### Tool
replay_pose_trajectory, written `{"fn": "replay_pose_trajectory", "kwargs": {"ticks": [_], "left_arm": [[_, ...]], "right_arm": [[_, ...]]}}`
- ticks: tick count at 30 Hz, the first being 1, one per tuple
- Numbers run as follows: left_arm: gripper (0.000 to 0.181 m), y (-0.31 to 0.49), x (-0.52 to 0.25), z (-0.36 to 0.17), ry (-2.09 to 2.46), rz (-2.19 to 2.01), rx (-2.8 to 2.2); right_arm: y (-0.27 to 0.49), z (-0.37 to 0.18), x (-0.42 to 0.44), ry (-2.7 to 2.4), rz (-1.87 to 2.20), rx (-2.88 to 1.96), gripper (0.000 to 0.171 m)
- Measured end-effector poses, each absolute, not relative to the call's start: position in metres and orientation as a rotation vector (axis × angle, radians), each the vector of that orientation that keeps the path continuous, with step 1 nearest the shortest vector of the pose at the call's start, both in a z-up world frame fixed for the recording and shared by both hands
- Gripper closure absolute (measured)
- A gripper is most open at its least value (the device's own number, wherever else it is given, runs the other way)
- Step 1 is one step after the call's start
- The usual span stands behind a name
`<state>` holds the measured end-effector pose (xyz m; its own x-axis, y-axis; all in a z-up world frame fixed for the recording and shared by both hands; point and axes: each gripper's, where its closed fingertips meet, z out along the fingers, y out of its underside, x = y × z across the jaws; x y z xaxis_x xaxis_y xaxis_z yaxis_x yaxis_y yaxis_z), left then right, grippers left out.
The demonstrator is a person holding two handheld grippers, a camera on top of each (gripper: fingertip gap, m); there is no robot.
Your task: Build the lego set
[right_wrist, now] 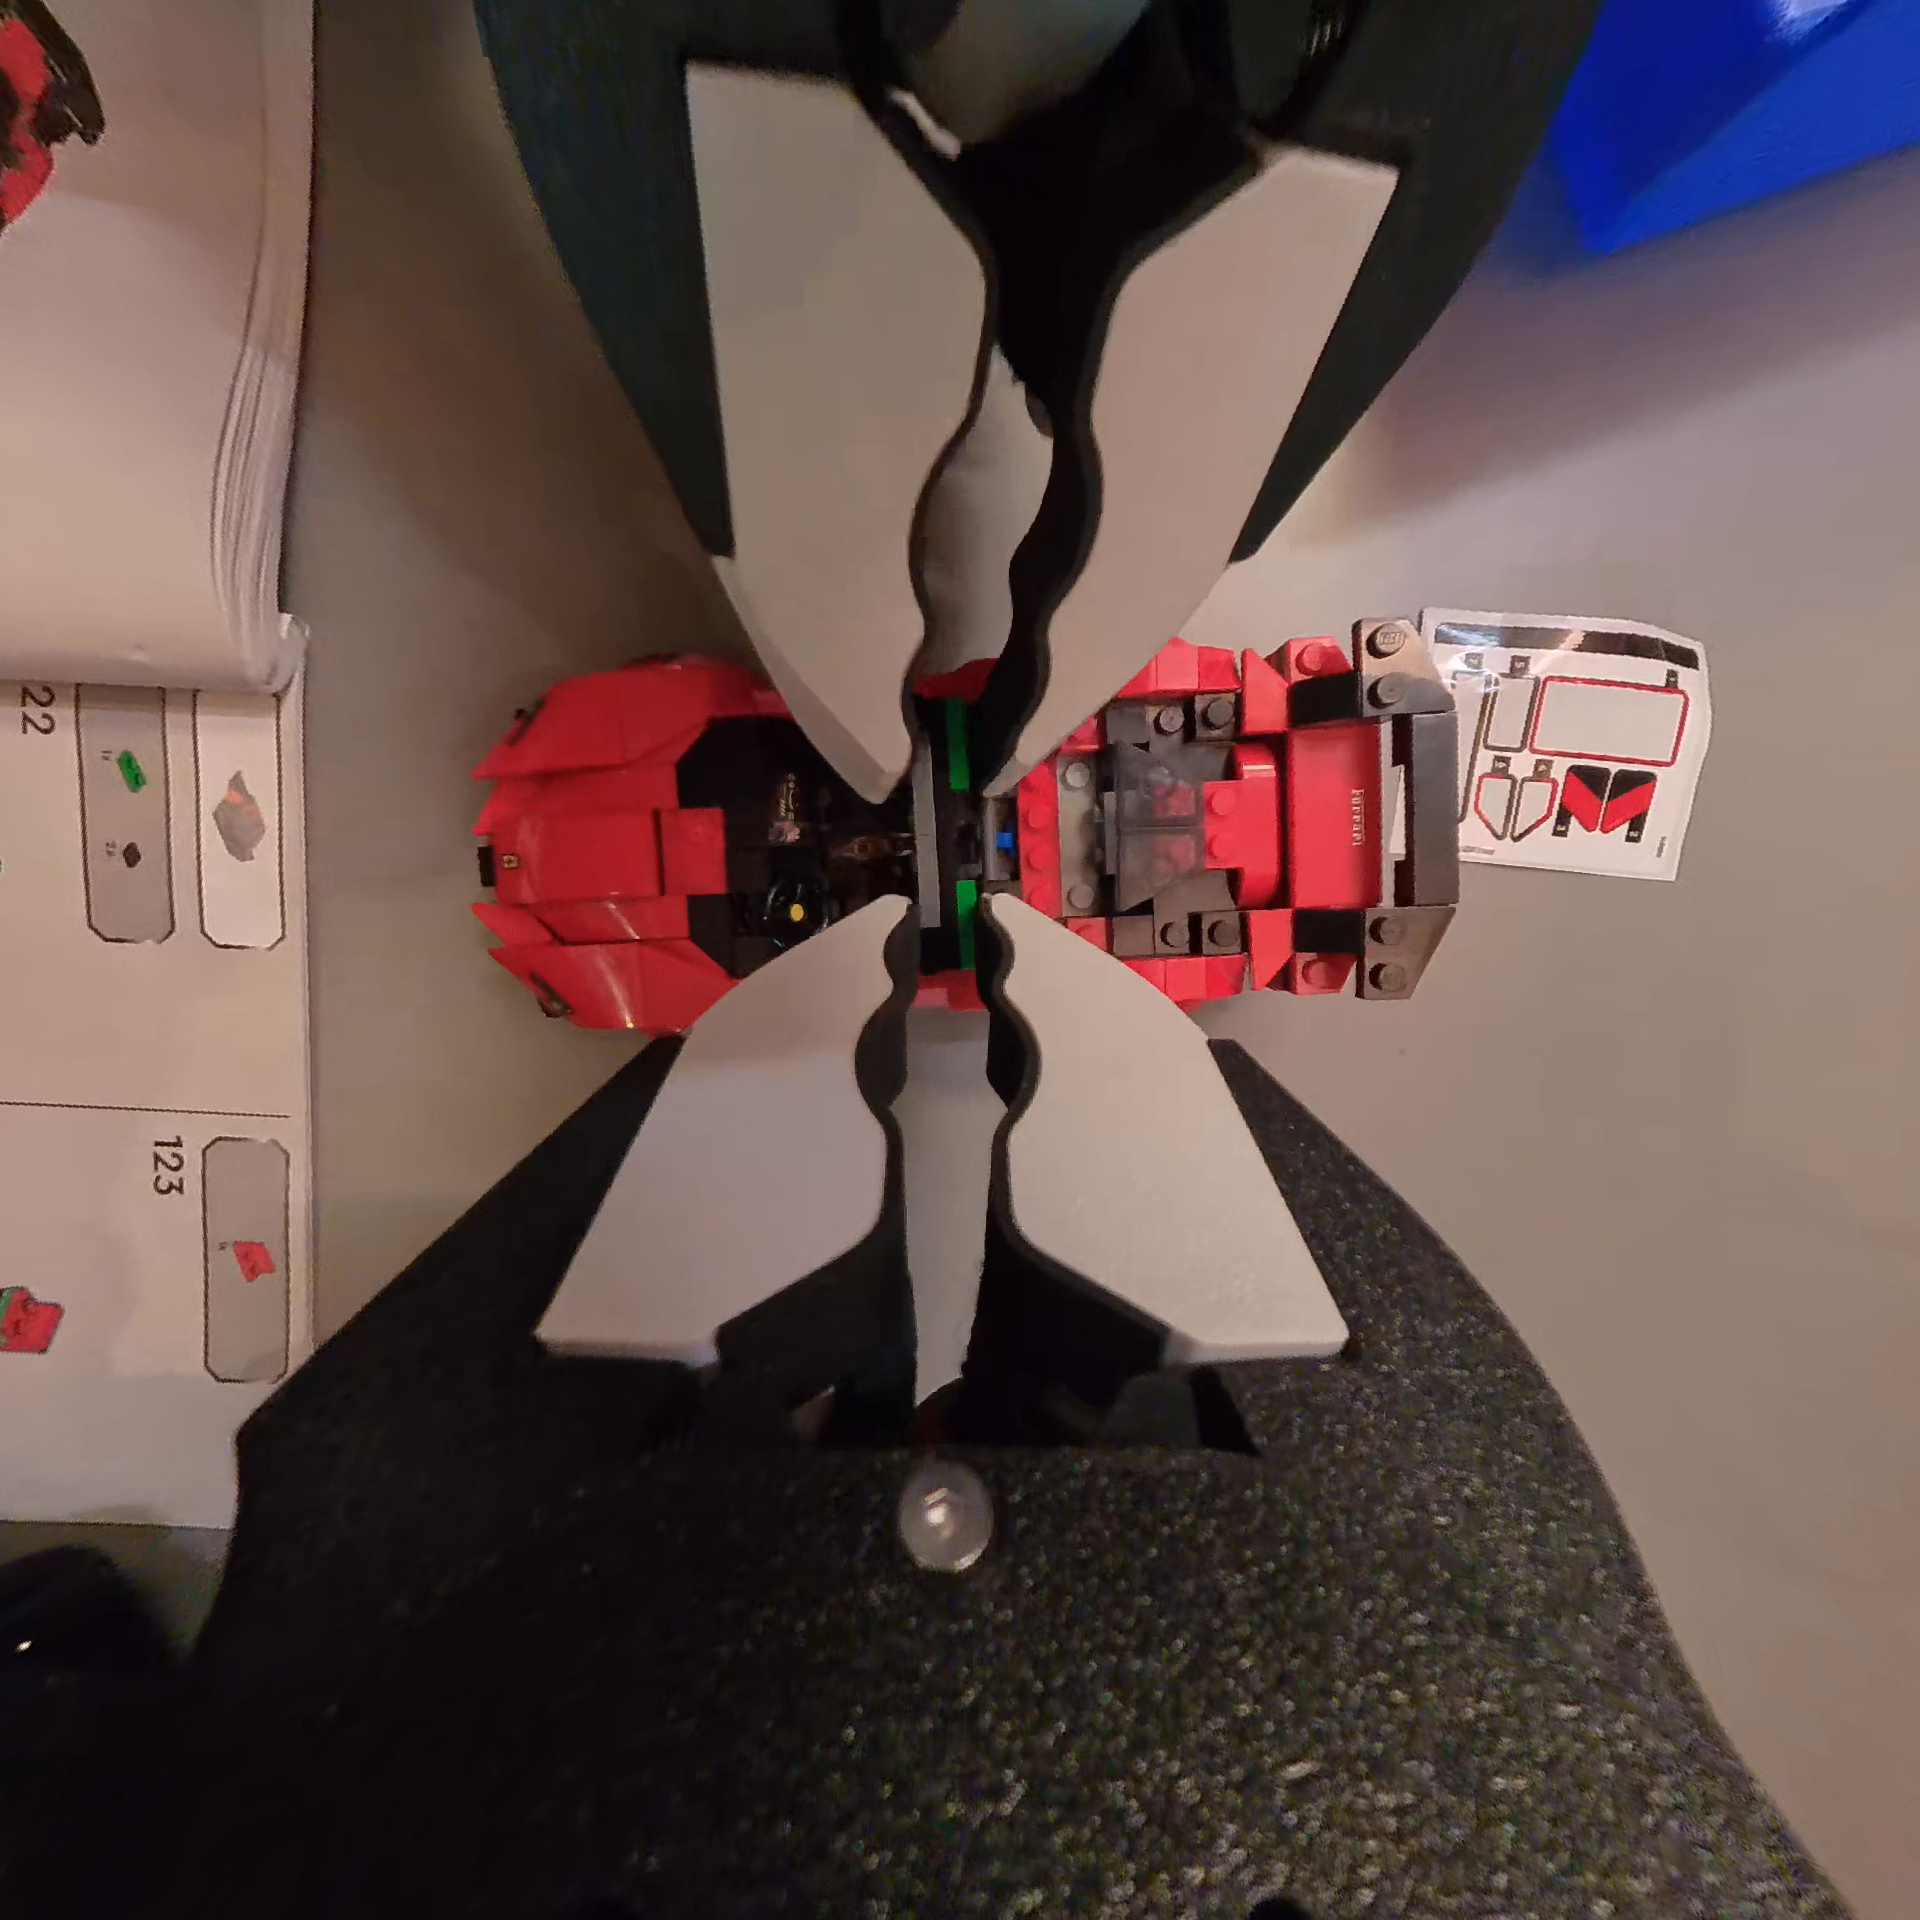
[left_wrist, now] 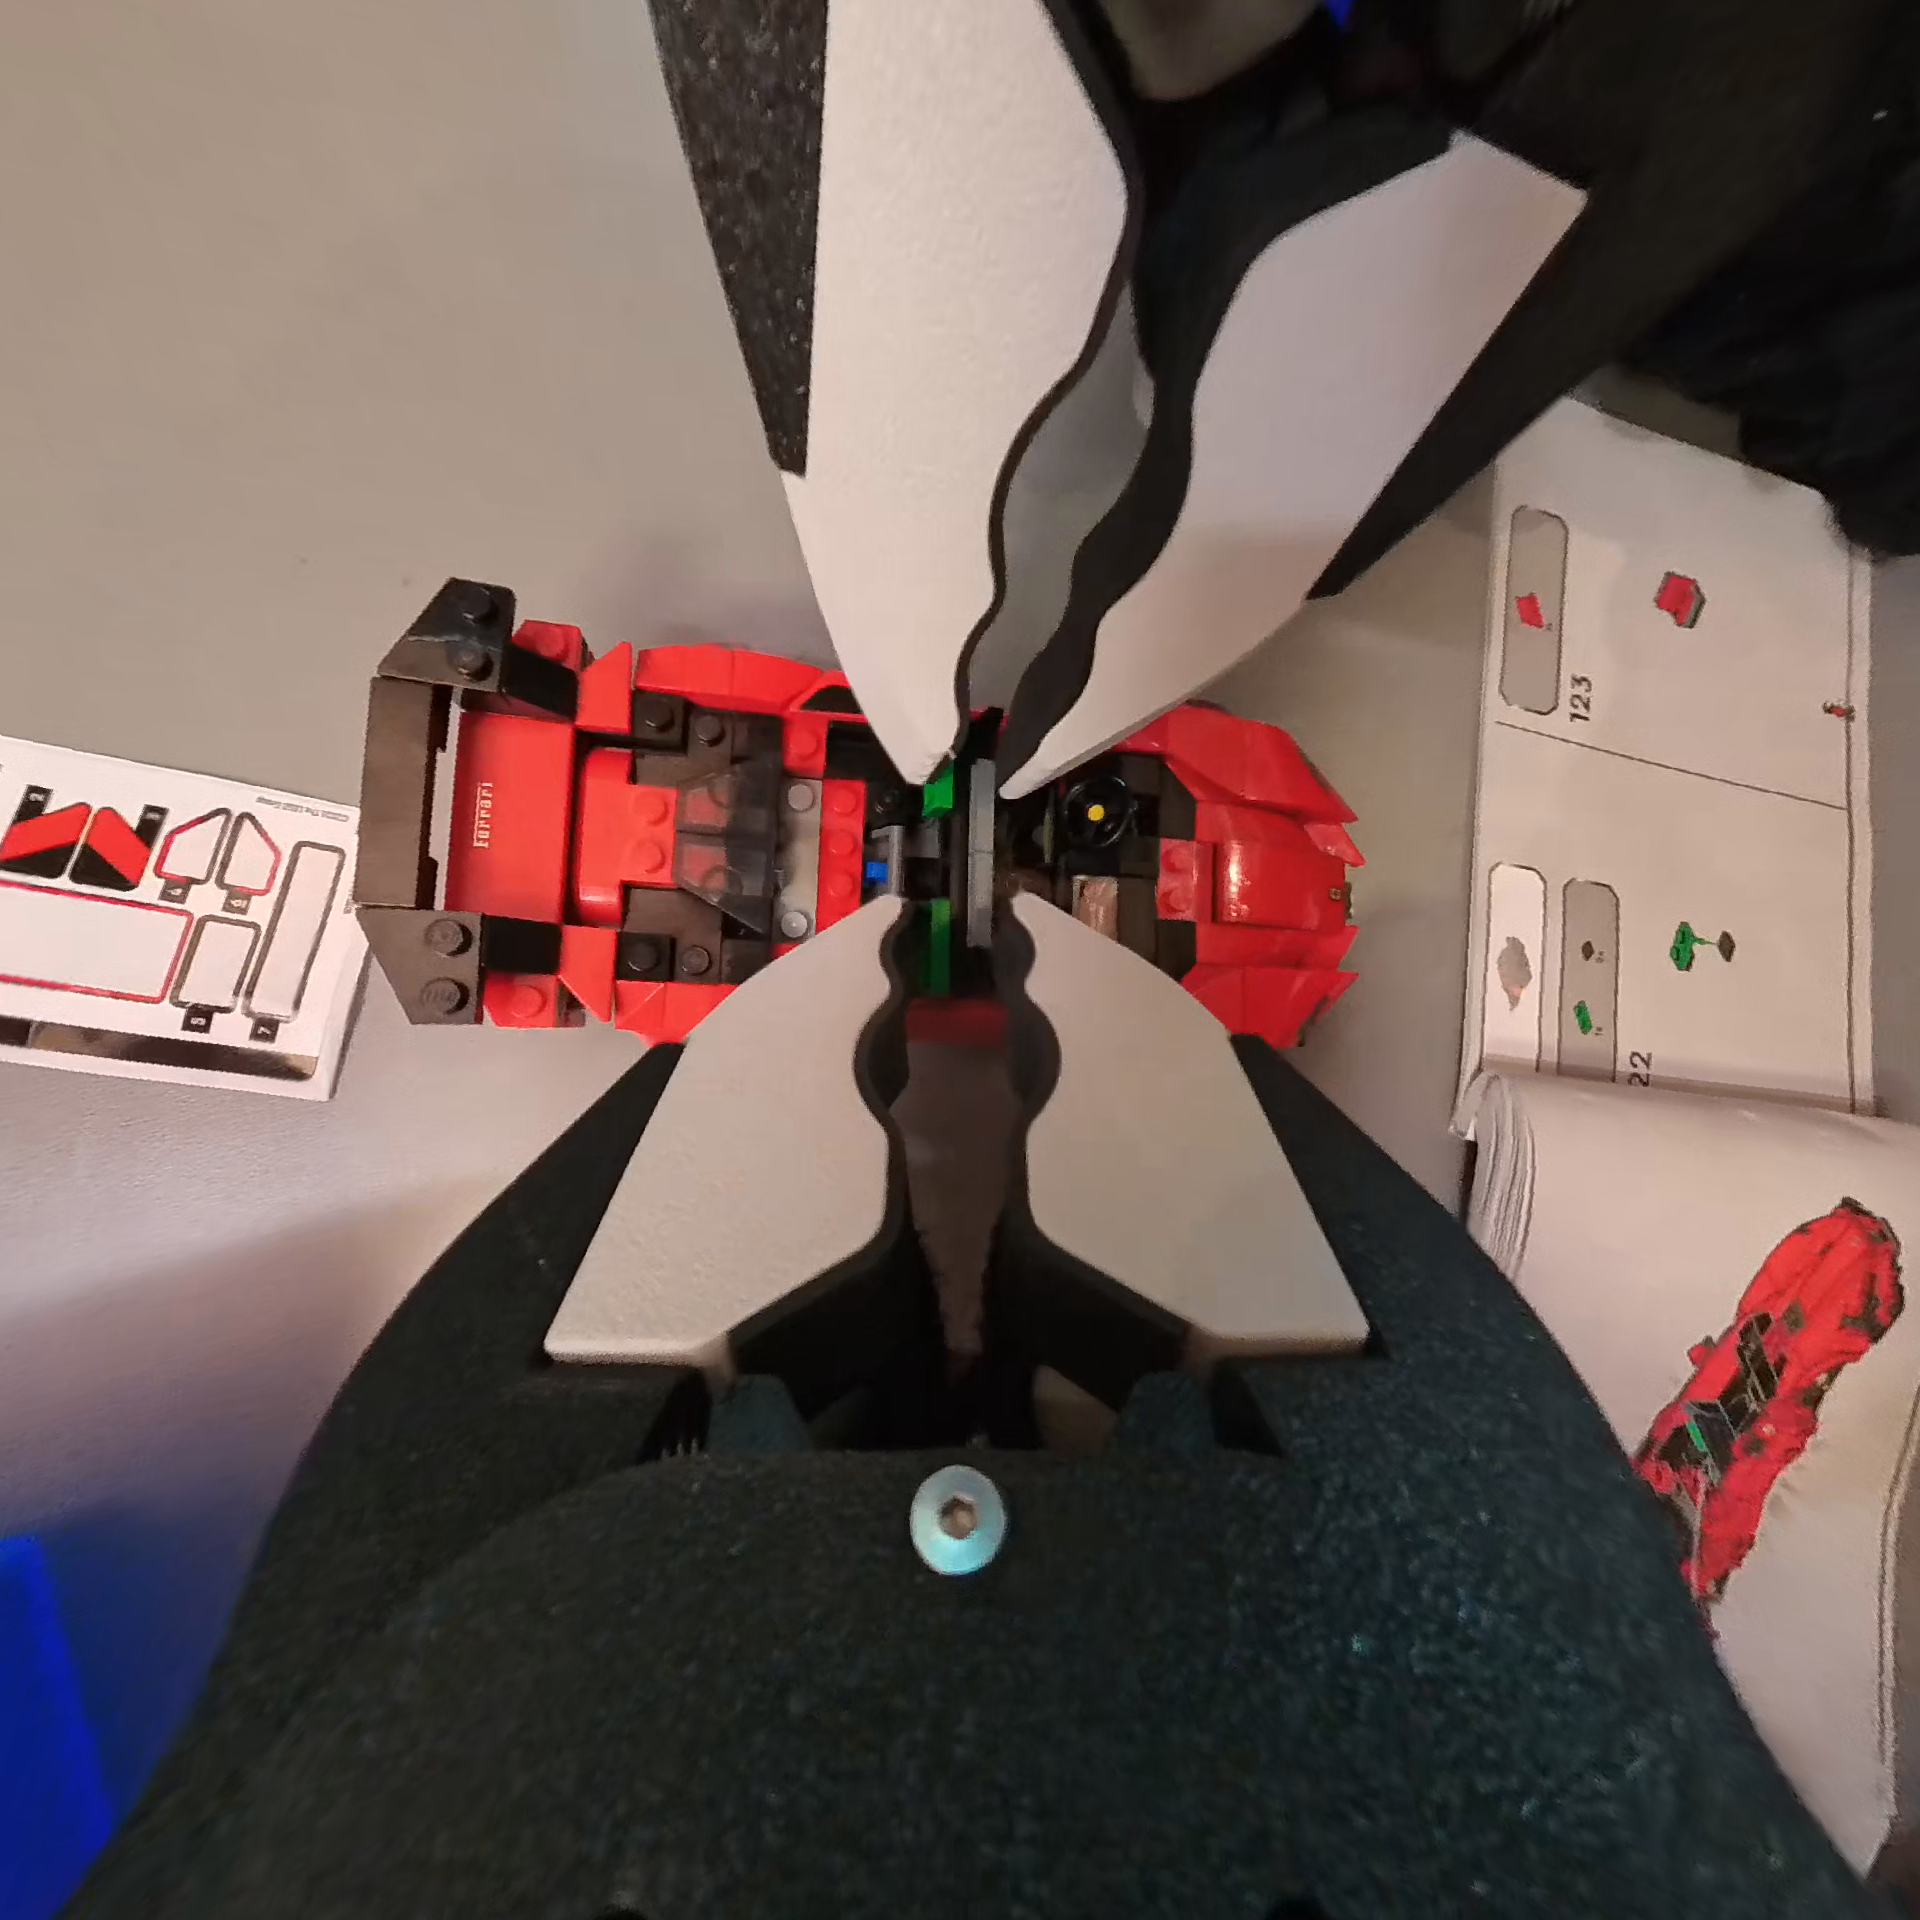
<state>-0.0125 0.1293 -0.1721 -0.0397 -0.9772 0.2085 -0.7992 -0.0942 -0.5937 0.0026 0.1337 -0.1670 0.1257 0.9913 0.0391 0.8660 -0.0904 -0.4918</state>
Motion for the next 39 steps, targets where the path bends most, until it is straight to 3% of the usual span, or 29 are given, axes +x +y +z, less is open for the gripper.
{"fn": "replay_pose_trajectory", "kwargs": {"ticks": [1,9,39], "left_arm": [[0.166,0.128,-0.014,-0.169,1.891,-0.875,-1.932],[0.167,0.142,-0.026,-0.140,1.833,-0.894,-1.813],[0.175,0.137,-0.017,-0.171,1.898,-0.752,-1.880]], "right_arm": [[0.134,-0.168,0.003,-1.794,0.429,-2.021,0.161],[0.134,-0.170,0.003,-1.763,0.450,-2.071,0.161],[0.138,-0.172,0.006,-1.747,0.405,-2.093,0.162]]}}
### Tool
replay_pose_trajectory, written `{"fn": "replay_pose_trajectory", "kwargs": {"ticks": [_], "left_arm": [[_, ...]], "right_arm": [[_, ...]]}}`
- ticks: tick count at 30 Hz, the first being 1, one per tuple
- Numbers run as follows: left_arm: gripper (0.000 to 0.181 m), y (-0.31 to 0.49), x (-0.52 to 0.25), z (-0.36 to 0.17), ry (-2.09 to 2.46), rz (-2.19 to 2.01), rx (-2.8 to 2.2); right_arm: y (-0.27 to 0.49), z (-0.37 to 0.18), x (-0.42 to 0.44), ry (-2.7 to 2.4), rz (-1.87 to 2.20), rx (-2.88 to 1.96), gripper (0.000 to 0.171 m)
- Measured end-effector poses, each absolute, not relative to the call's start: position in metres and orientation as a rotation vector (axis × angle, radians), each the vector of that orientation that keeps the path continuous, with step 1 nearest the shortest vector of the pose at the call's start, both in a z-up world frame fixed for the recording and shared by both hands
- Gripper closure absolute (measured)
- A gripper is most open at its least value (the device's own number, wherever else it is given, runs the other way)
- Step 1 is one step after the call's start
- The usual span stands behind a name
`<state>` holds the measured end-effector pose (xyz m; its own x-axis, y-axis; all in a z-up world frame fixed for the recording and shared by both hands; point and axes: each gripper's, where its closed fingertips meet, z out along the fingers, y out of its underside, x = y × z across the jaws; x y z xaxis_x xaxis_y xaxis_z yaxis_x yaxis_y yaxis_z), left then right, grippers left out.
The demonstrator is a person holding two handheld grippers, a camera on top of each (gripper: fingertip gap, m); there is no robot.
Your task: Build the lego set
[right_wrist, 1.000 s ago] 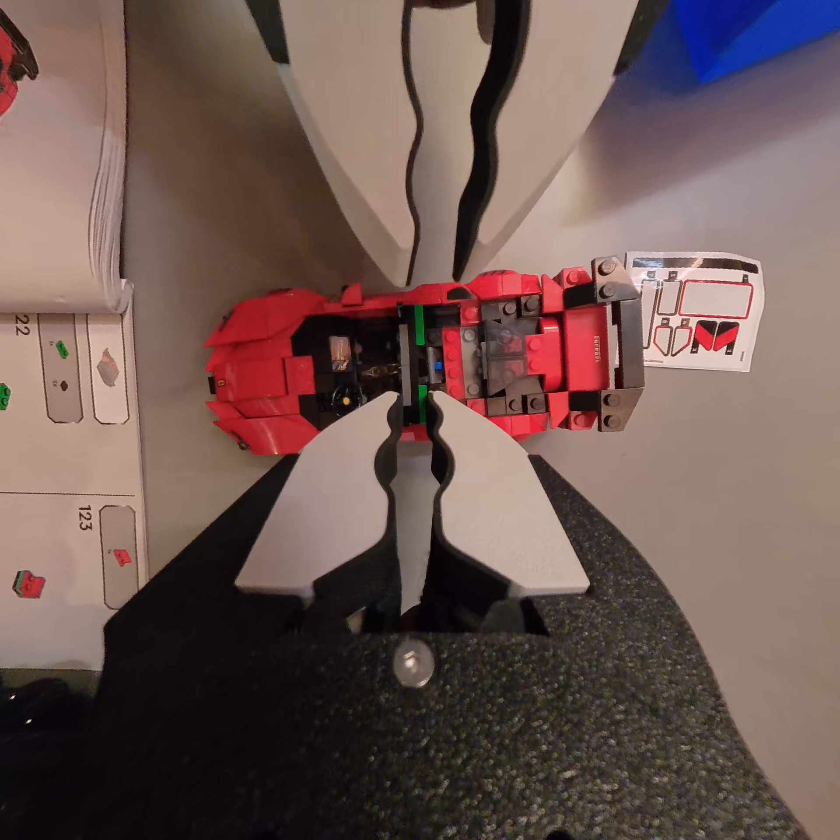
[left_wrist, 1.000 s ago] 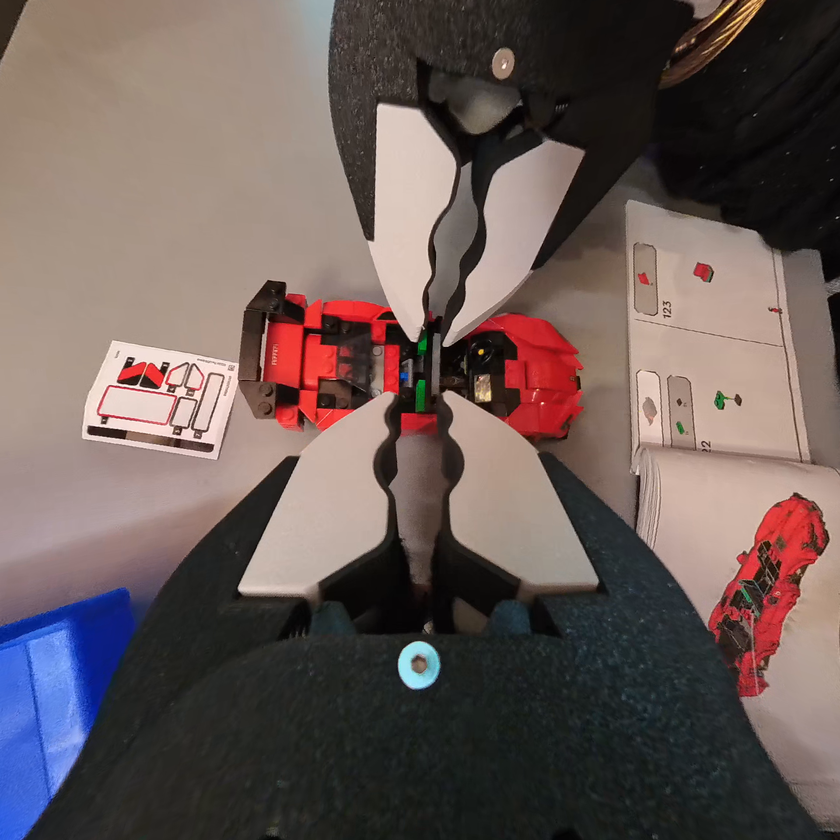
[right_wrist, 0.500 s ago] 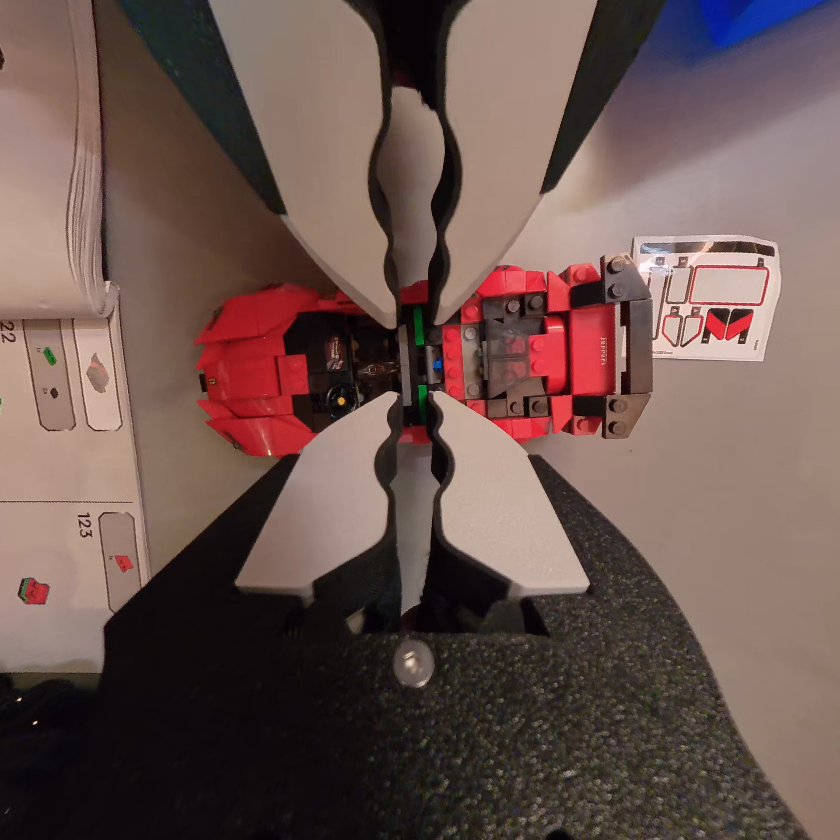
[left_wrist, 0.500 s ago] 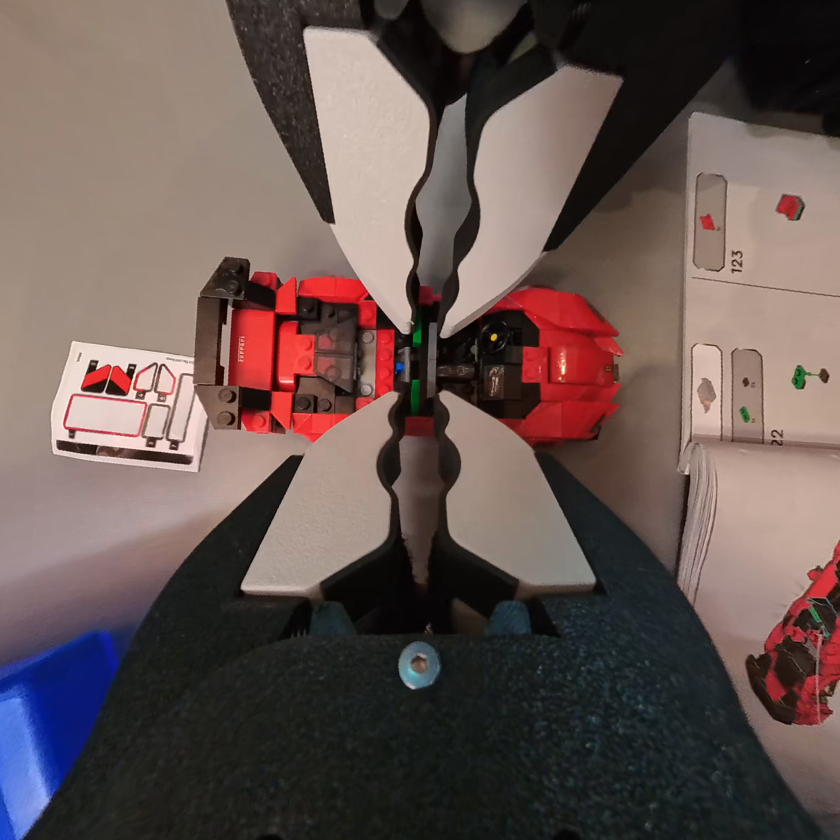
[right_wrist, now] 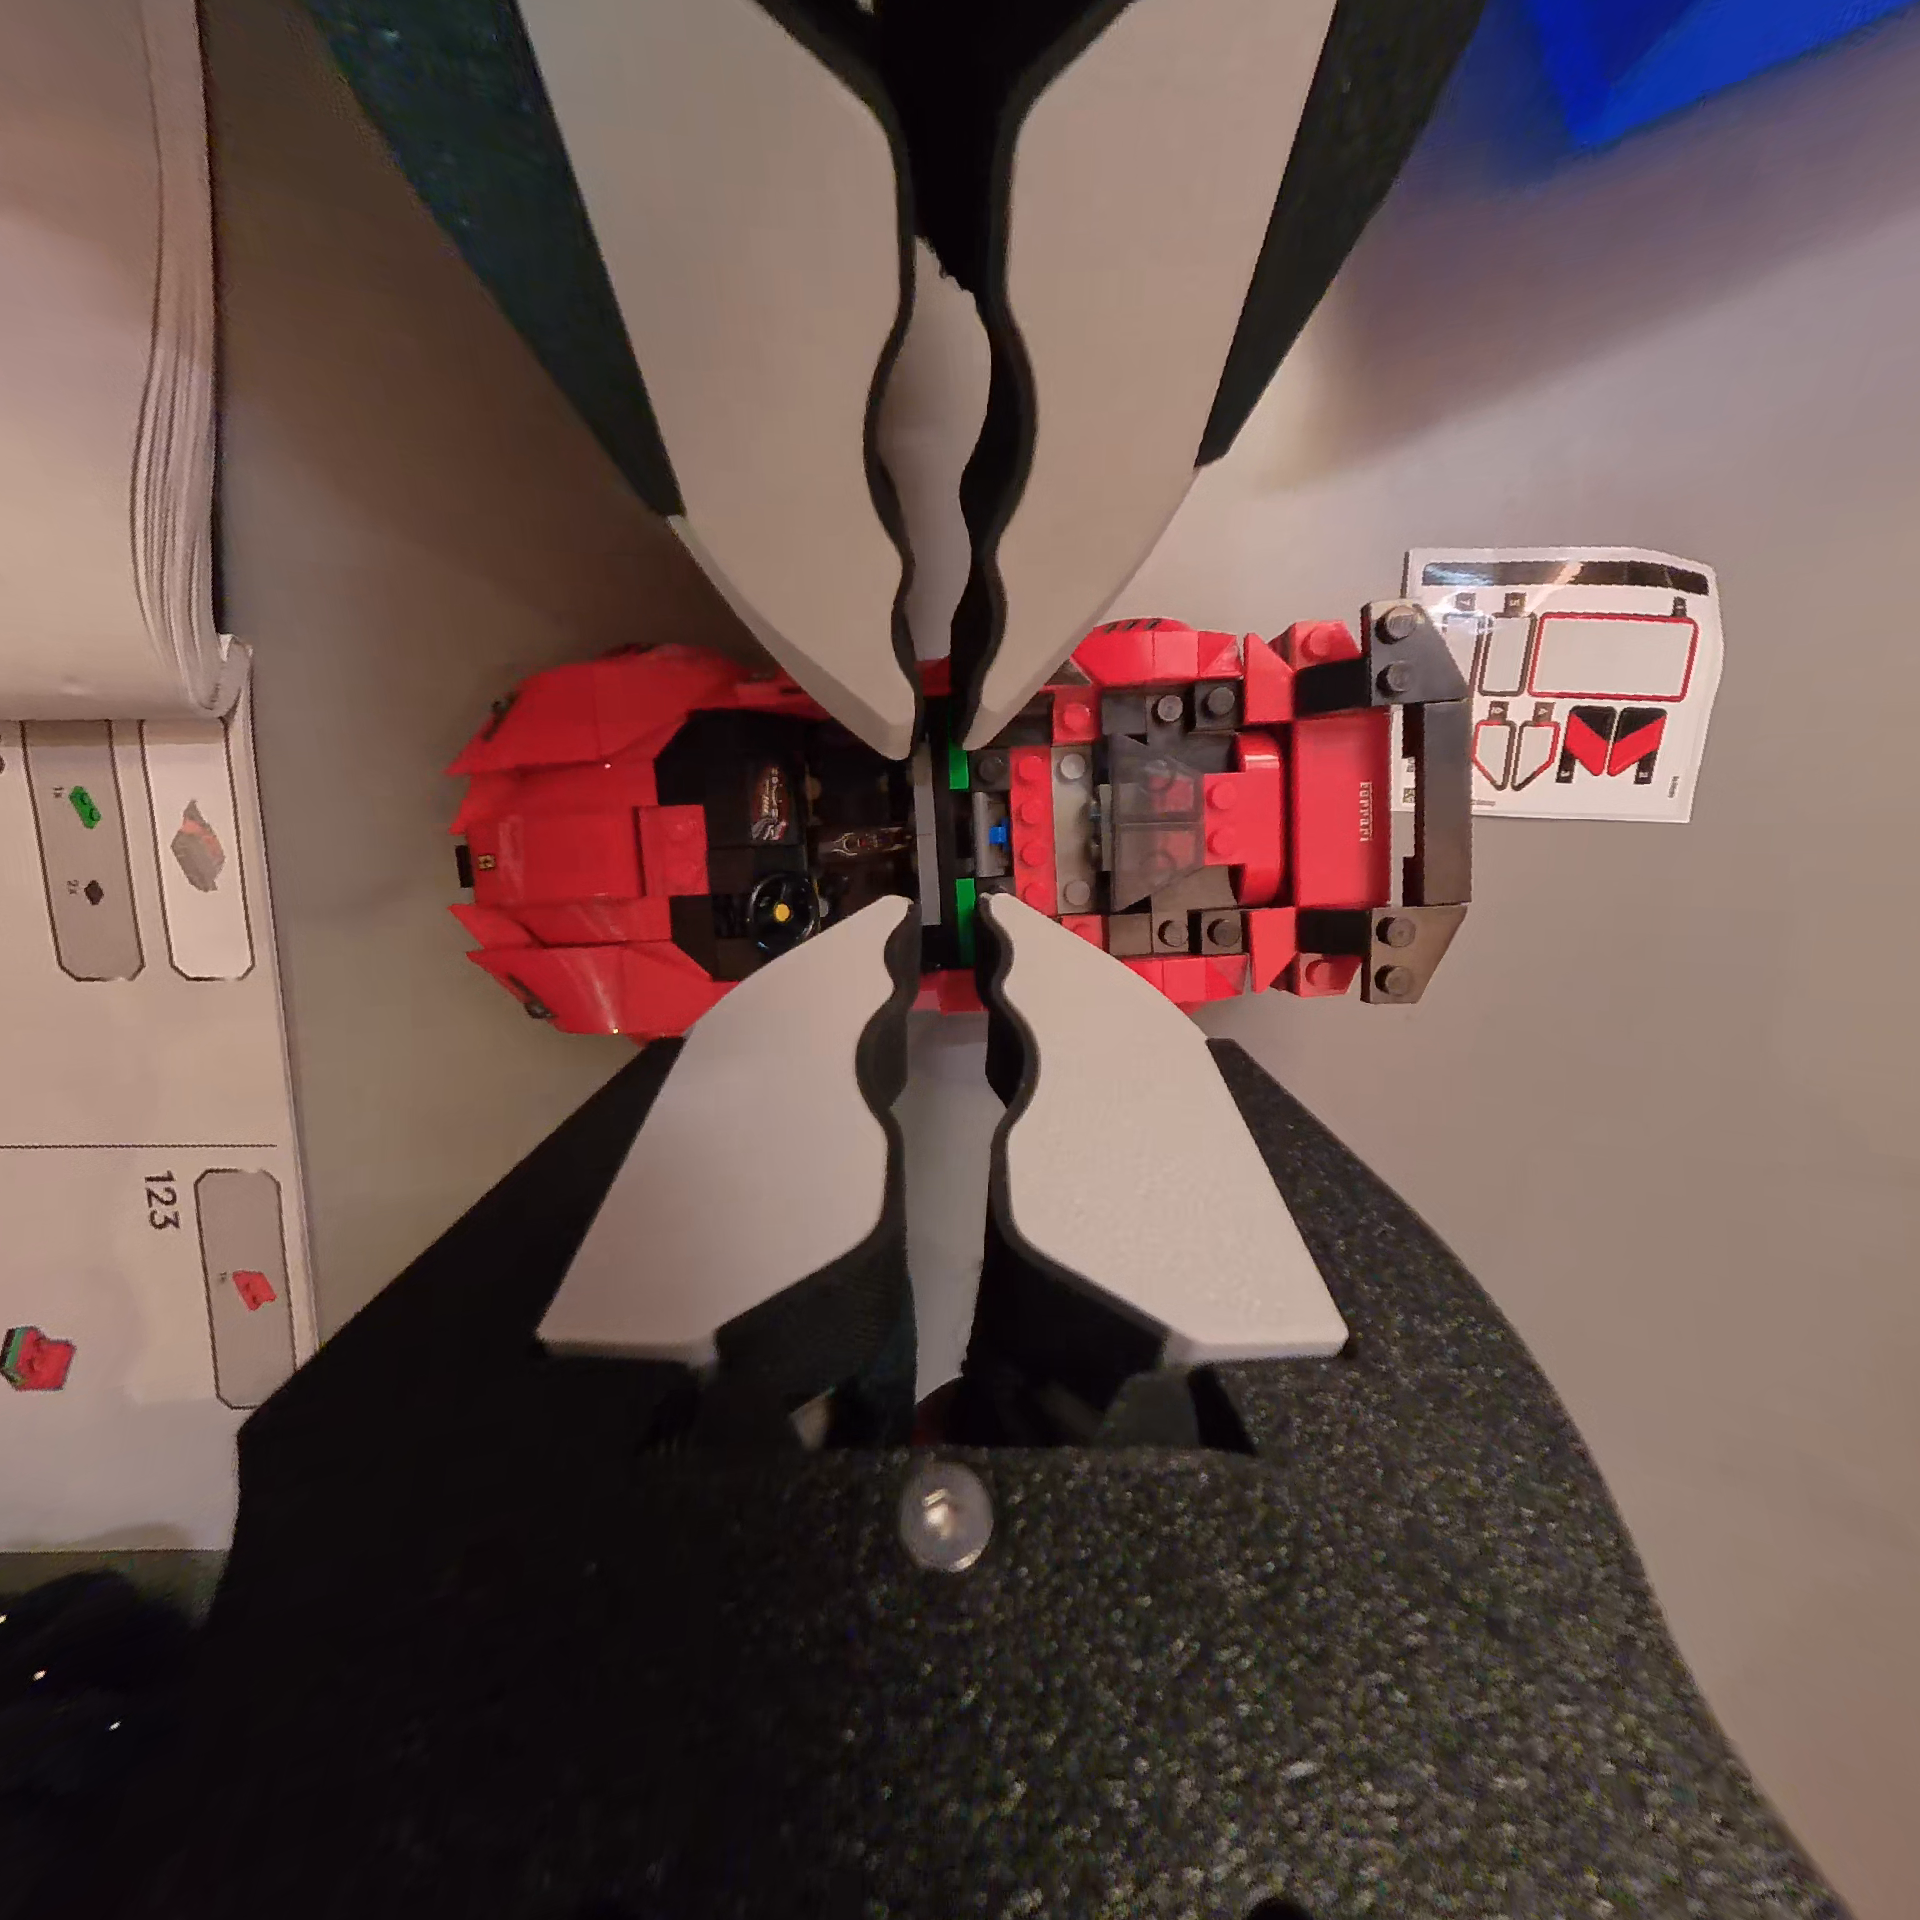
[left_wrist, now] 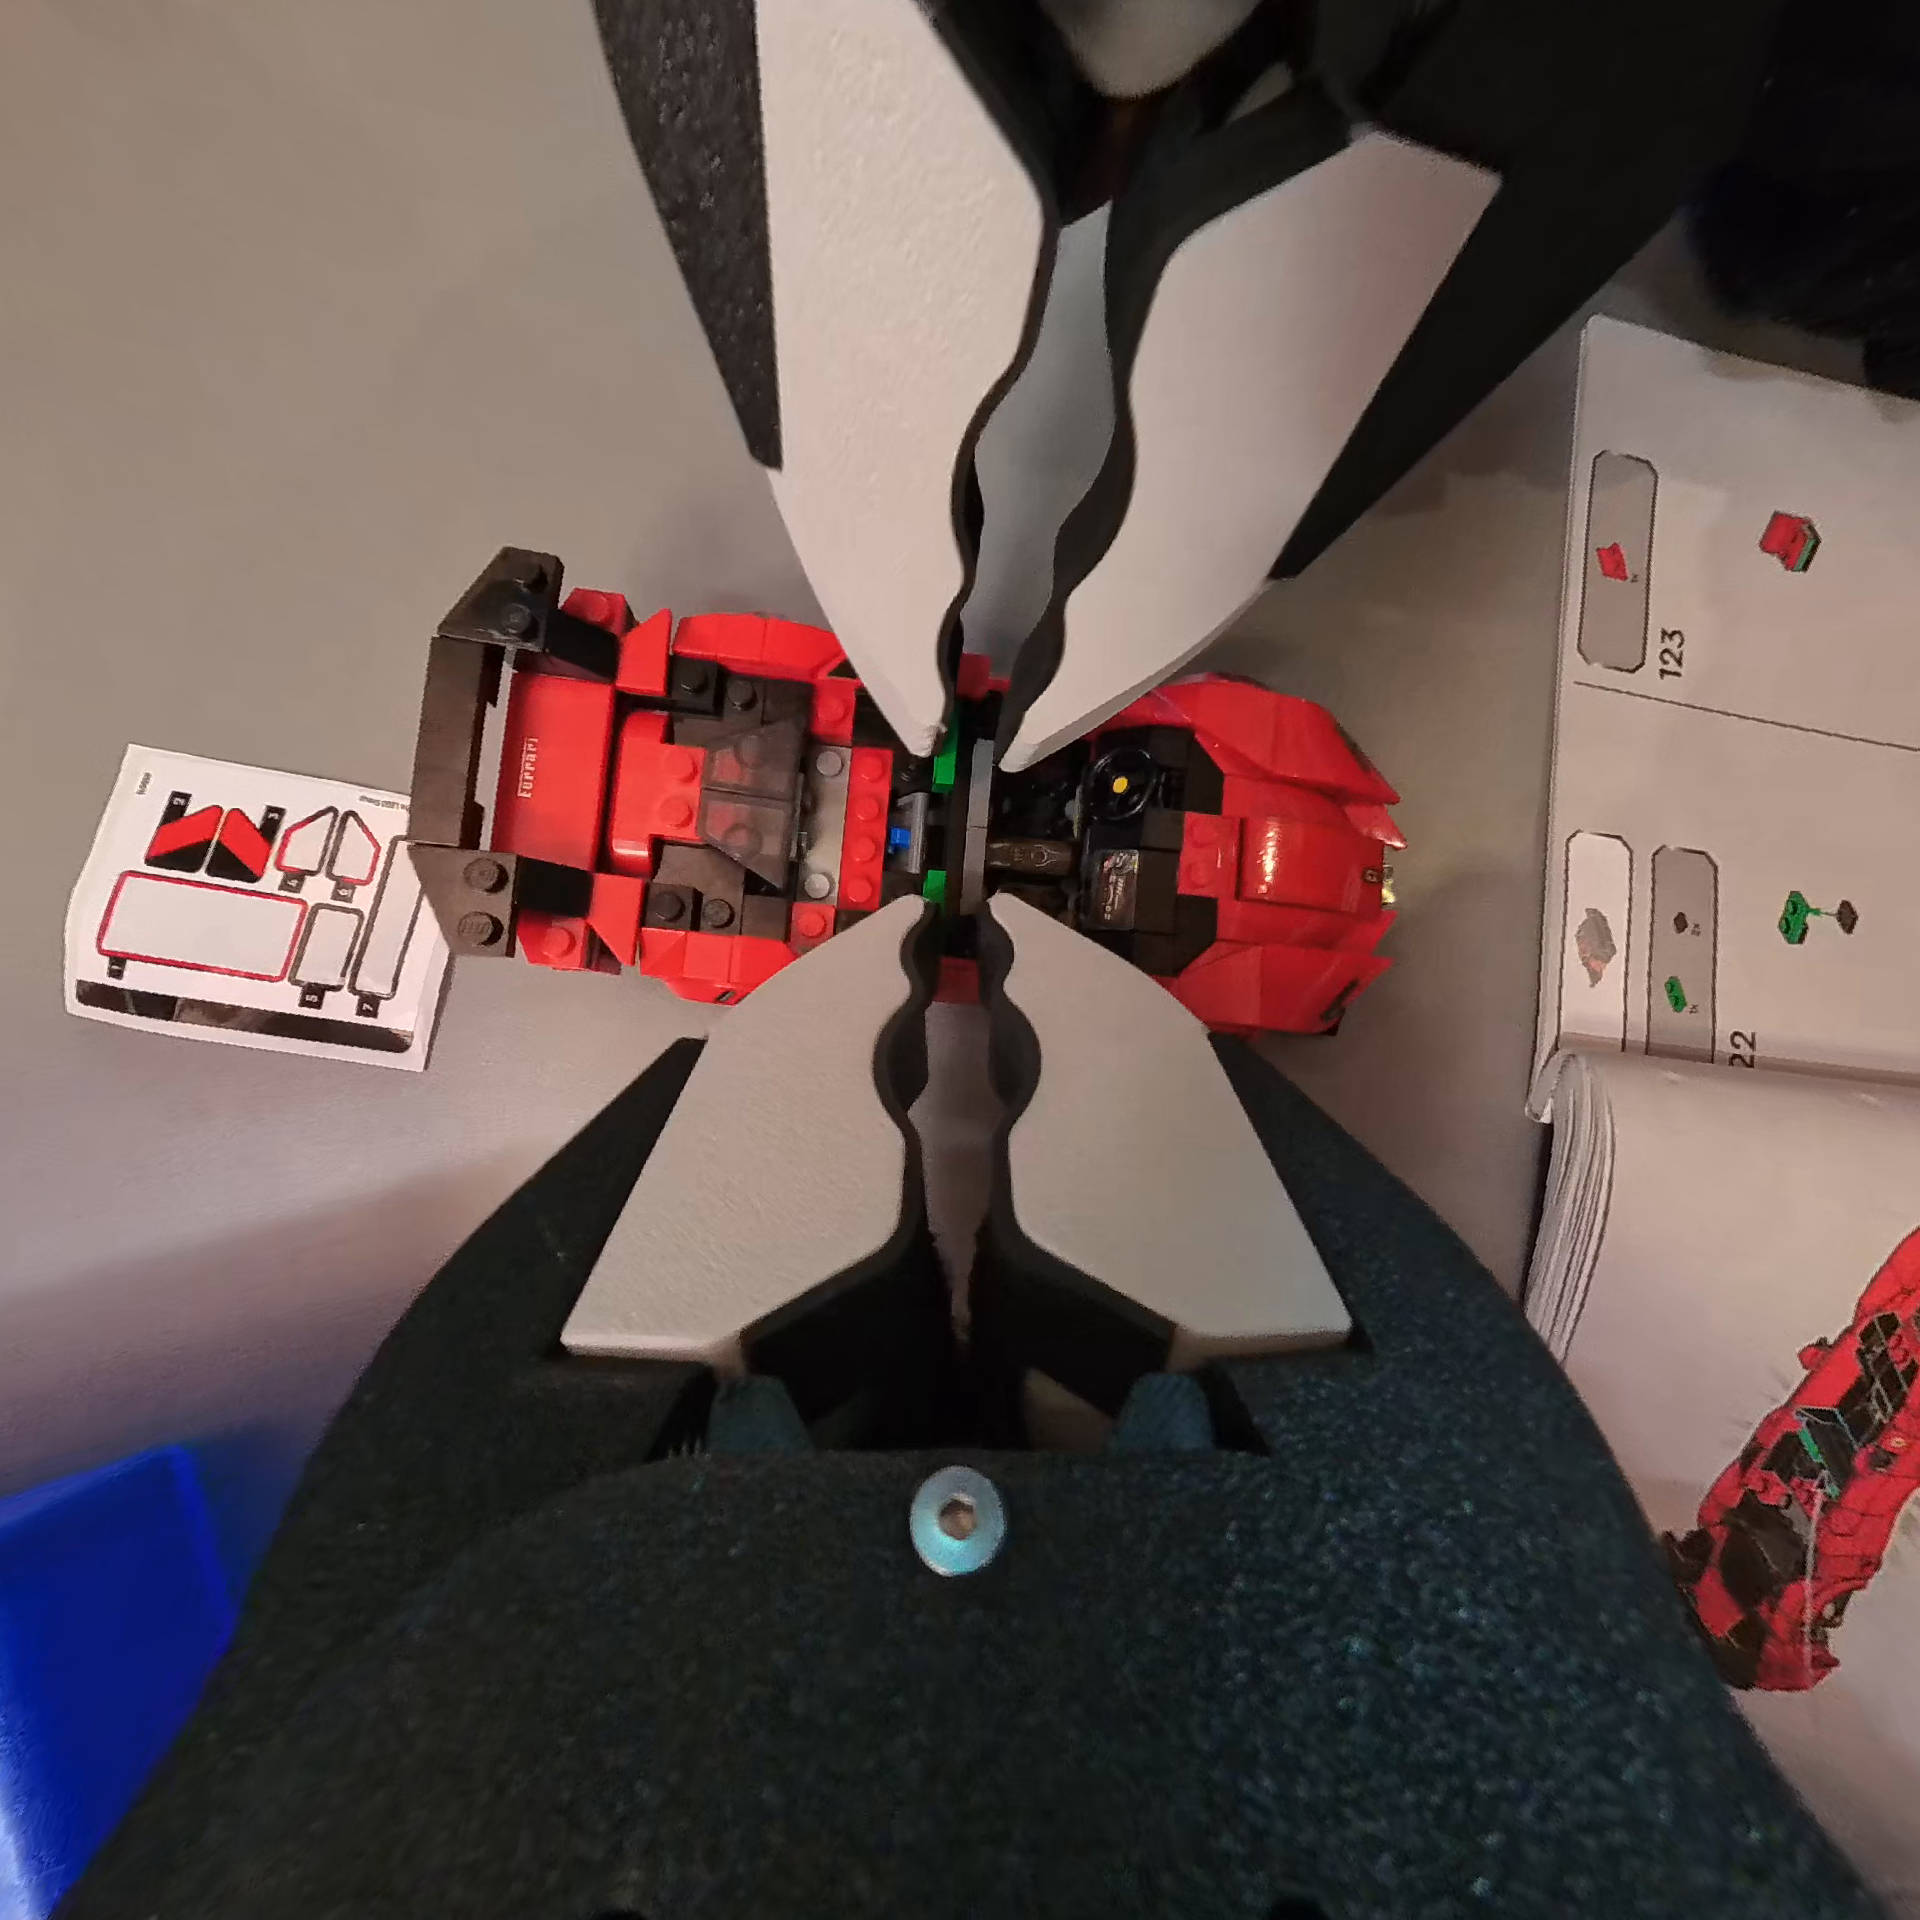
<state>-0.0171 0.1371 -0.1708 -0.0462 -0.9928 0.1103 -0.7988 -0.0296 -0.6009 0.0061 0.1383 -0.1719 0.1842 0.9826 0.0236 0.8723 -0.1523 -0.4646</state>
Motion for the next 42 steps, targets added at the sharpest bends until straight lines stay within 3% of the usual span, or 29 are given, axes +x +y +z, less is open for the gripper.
{"fn": "replay_pose_trajectory", "kwargs": {"ticks": [6,8,19,28,33,35,38,42], "left_arm": [[0.176,0.137,-0.018,-0.171,1.887,-0.772,-1.918],[0.176,0.137,-0.018,-0.171,1.885,-0.776,-1.933],[0.178,0.138,-0.017,-0.174,1.845,-0.806,-2.025],[0.170,0.157,-0.027,-0.146,1.712,-0.833,-1.933],[0.136,0.181,-0.032,-0.136,1.501,-0.893,-1.880],[0.108,0.185,-0.032,-0.140,1.459,-0.935,-1.887],[0.092,0.186,-0.033,-0.146,1.459,-0.972,-1.865],[0.088,0.177,-0.029,-0.154,1.538,-1.001,-1.829]], "right_arm": [[0.137,-0.163,0.006,-1.698,0.479,-2.081,0.163],[0.143,-0.157,0.005,-1.647,0.481,-2.058,0.171],[0.143,-0.179,0.005,-1.693,0.412,-2.158,0.171],[0.133,-0.159,-0.006,-1.709,0.567,-2.022,0.165],[0.133,-0.165,-0.013,-1.820,0.425,-1.918,0.160],[0.134,-0.163,-0.016,-1.839,0.377,-1.857,0.161],[0.132,-0.166,-0.018,-1.857,0.337,-1.856,0.162],[0.132,-0.176,-0.017,-1.876,0.308,-1.905,0.164]]}}
